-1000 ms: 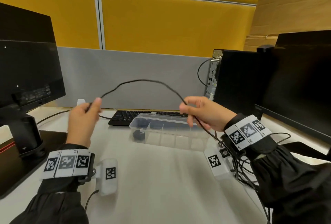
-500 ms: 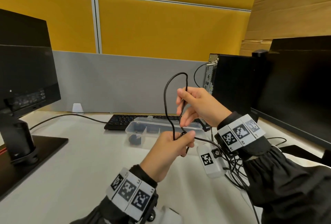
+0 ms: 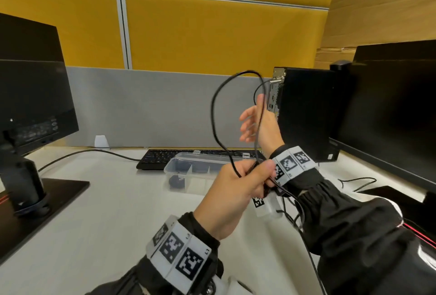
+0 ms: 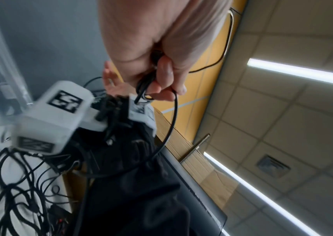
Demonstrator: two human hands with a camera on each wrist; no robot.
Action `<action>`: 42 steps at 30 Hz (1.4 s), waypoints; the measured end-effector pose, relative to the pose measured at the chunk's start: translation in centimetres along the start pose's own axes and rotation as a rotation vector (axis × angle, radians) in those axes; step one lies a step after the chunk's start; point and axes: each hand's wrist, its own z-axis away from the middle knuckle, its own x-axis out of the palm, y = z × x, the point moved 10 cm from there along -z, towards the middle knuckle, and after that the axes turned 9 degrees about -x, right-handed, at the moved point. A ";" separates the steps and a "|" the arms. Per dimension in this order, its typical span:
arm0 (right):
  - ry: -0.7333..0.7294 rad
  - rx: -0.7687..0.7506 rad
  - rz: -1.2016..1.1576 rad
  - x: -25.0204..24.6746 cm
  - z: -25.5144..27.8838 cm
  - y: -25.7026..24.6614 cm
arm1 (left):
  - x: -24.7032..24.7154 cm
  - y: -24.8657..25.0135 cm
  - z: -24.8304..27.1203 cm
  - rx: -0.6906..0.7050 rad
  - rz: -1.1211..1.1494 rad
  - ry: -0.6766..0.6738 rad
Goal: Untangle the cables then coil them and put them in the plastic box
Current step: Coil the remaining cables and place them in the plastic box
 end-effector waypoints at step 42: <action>-1.013 -0.485 0.909 11.9 14.7 -2.0 | -18.0 2.4 1.2 0.266 0.266 0.414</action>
